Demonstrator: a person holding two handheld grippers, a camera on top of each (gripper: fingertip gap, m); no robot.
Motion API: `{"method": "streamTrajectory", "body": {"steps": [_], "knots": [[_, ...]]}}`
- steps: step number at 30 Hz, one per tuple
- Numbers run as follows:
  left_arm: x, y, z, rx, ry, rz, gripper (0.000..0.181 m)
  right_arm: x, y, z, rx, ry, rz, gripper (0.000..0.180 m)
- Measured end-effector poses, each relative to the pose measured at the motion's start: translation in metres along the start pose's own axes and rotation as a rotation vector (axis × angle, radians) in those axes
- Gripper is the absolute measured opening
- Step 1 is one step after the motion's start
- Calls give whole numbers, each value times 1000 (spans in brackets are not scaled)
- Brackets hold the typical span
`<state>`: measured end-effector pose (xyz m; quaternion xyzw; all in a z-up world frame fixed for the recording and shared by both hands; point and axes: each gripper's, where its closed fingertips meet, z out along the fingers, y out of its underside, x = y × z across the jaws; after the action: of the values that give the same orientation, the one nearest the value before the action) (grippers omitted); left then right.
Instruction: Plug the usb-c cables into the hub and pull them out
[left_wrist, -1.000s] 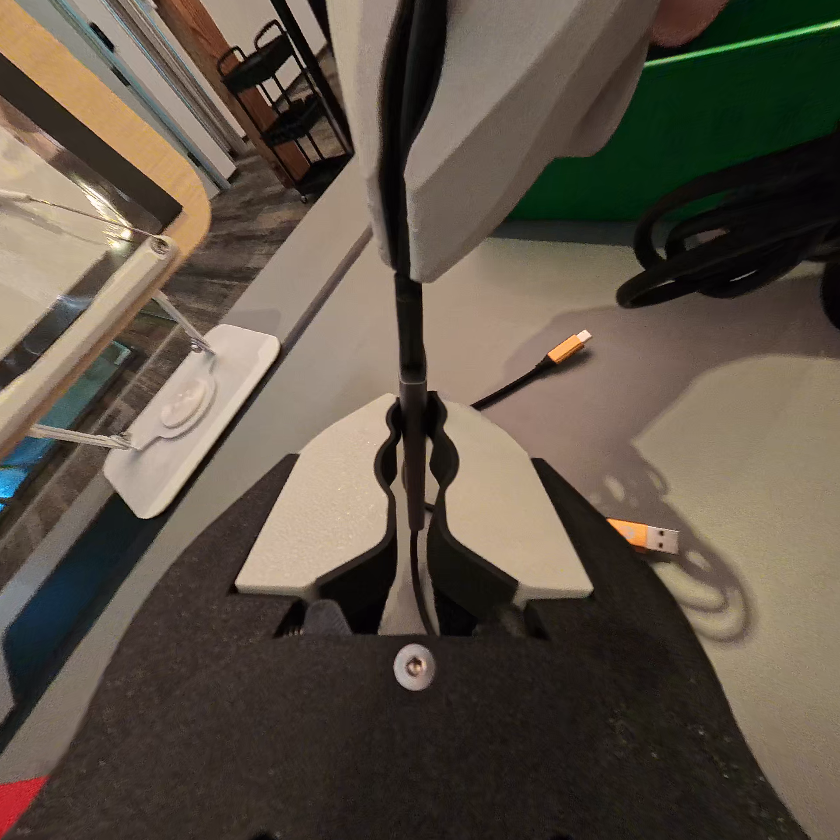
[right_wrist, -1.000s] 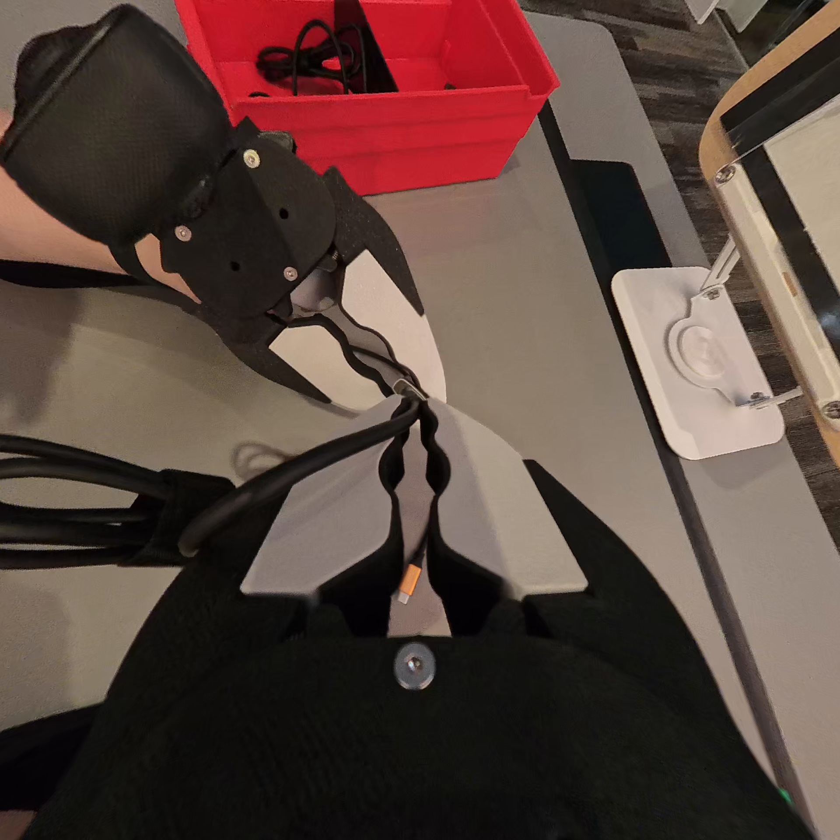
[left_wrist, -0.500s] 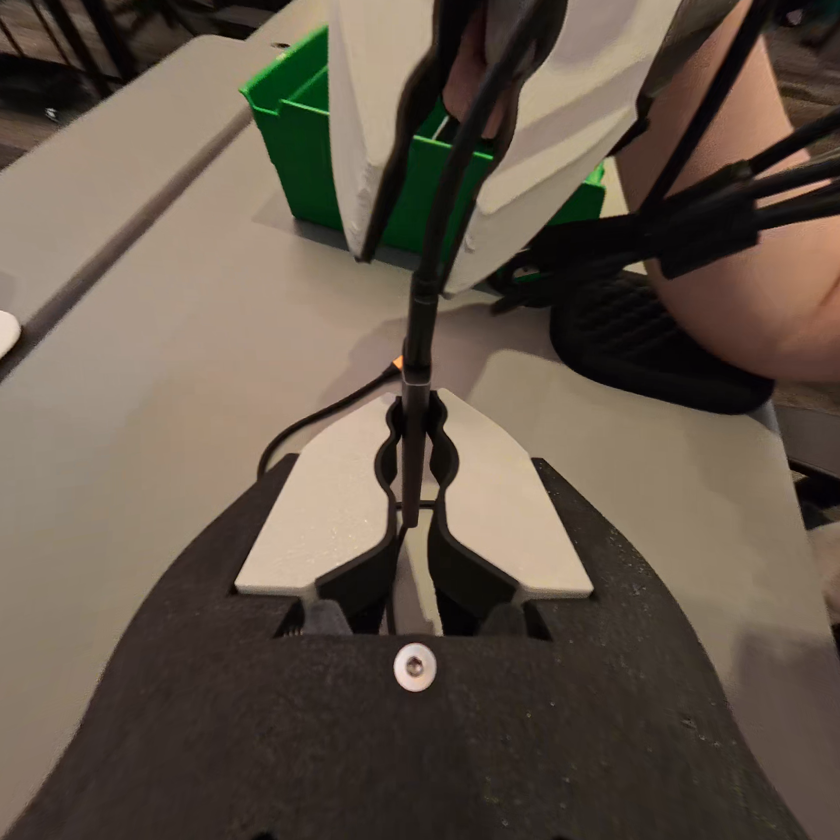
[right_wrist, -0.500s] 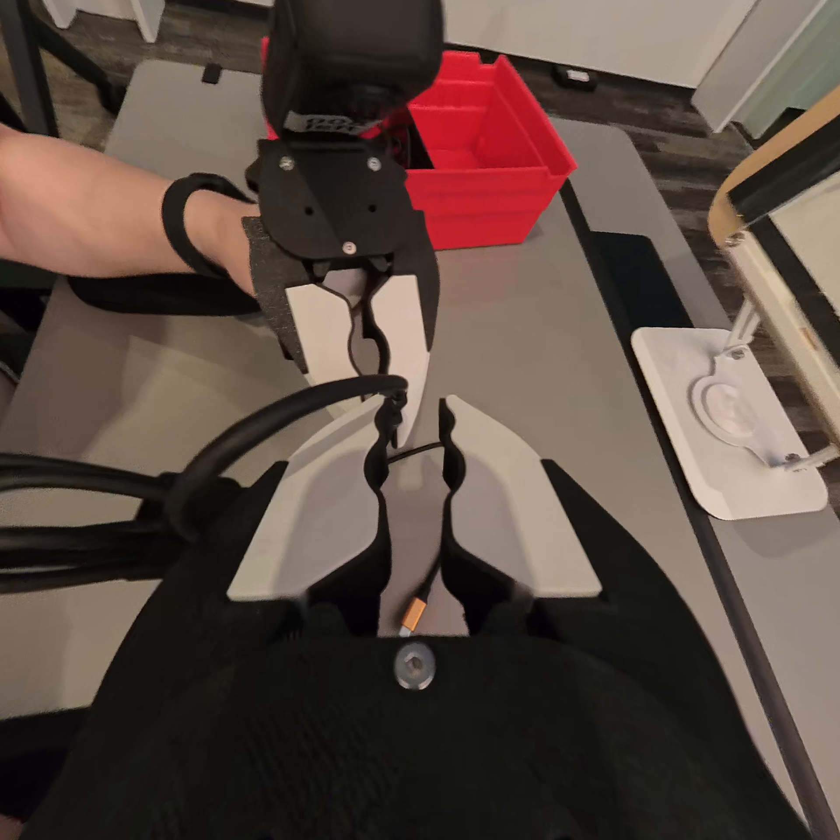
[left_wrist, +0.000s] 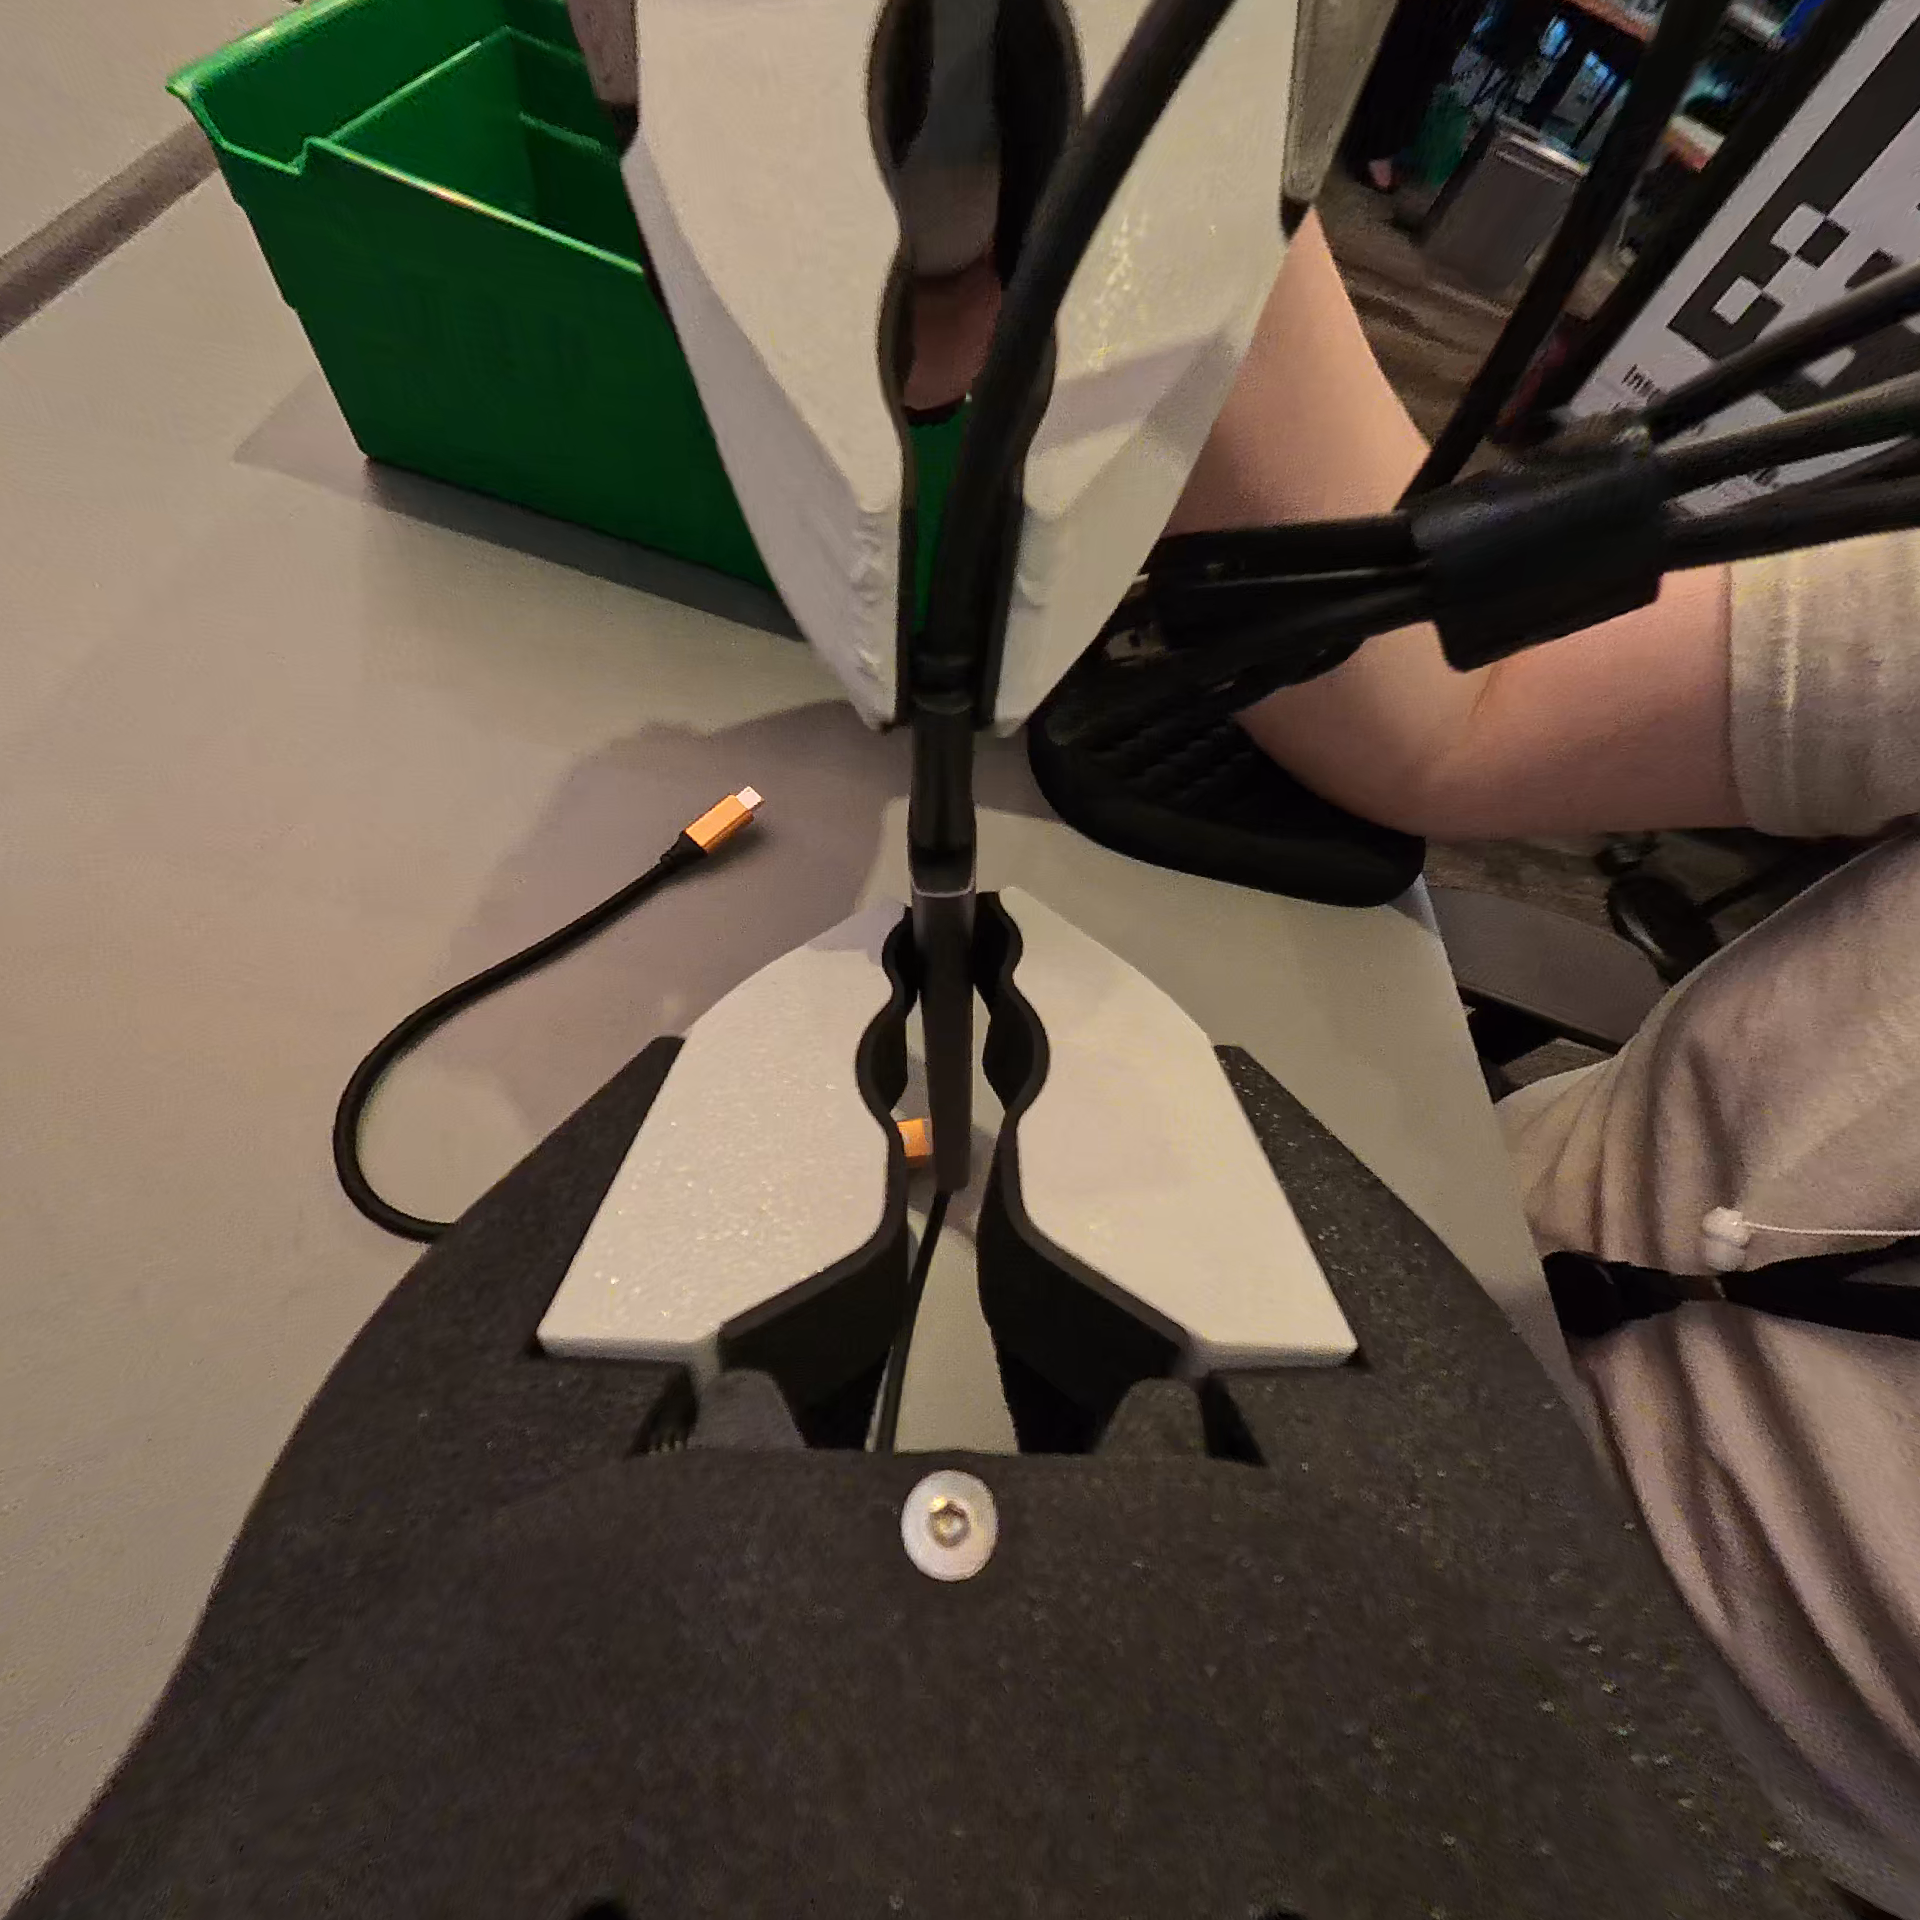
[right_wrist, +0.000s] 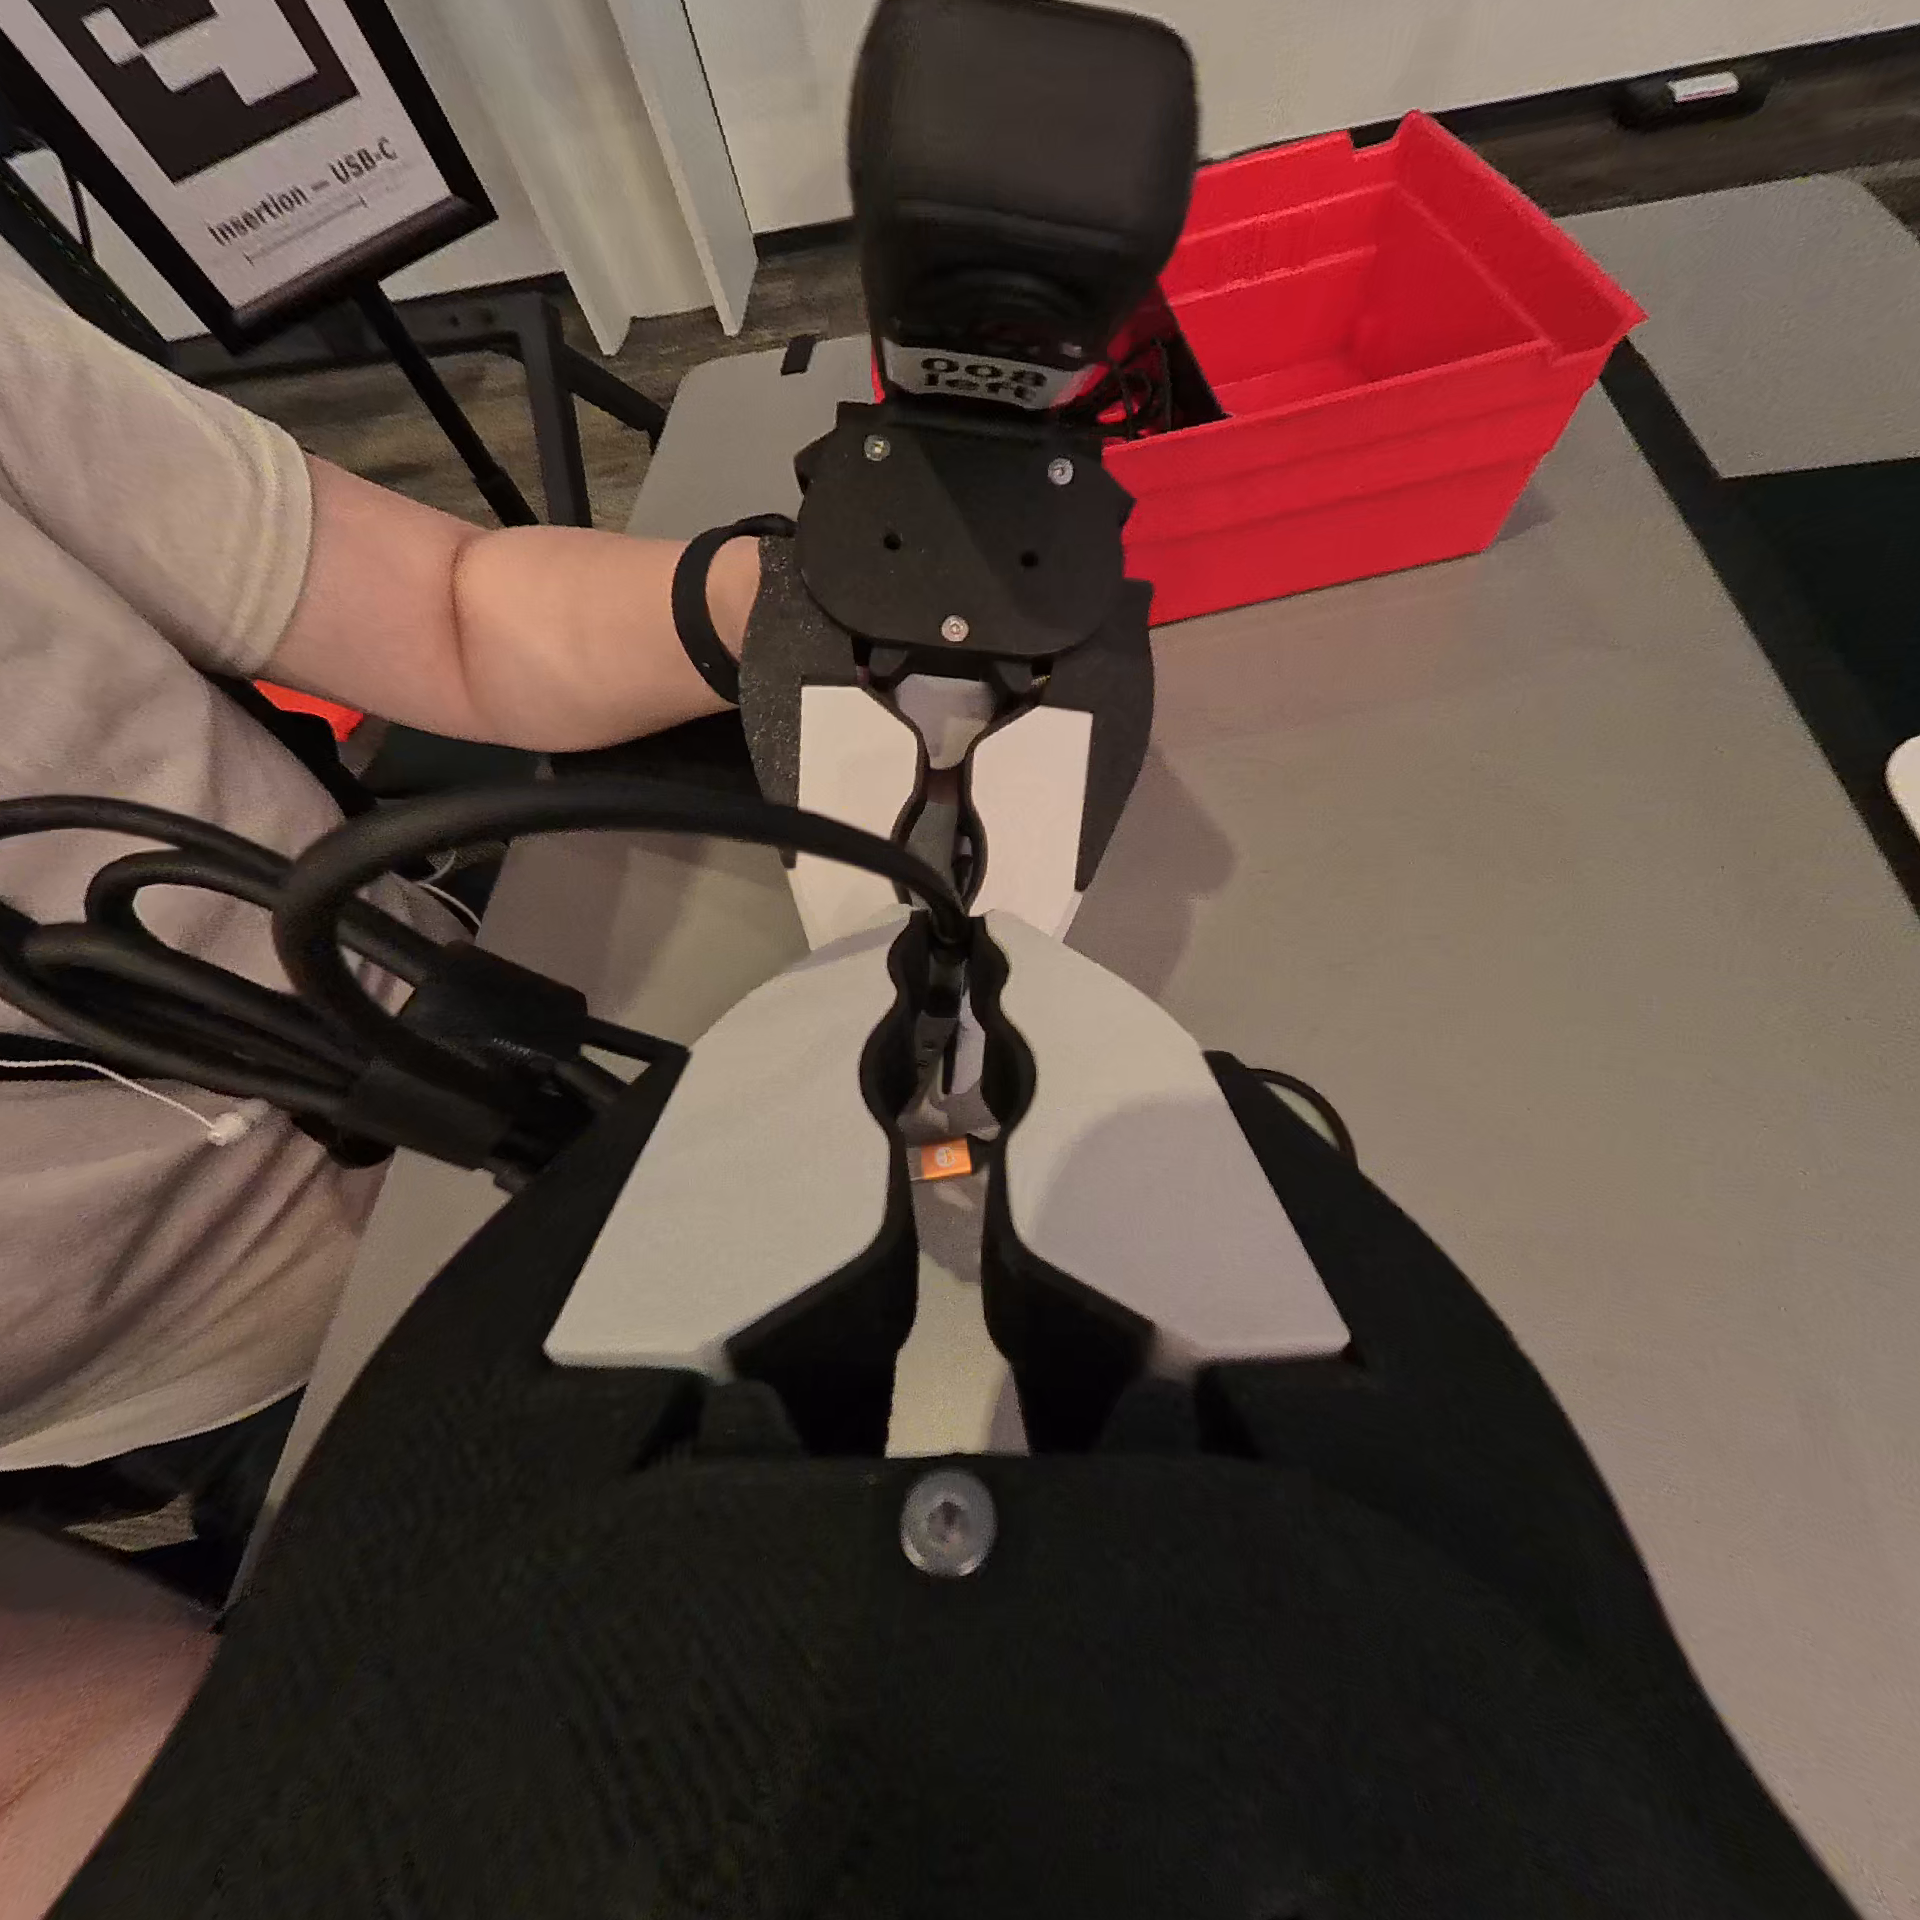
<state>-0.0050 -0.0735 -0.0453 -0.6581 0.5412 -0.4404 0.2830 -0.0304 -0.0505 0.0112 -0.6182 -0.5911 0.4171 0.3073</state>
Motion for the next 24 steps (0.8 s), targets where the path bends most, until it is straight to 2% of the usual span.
{"method": "streamTrajectory", "body": {"steps": [6,12,24], "knots": [[-2,13,7,-103,-49,42,10,0,13,8,-79,-28,83,8],[4,14,16,-111,-14,34,10,-6,23,1,-140,-25,83,8],[-4,5,8,3,16,-37,9,3,28,-12,-162,64,61,8]]}}
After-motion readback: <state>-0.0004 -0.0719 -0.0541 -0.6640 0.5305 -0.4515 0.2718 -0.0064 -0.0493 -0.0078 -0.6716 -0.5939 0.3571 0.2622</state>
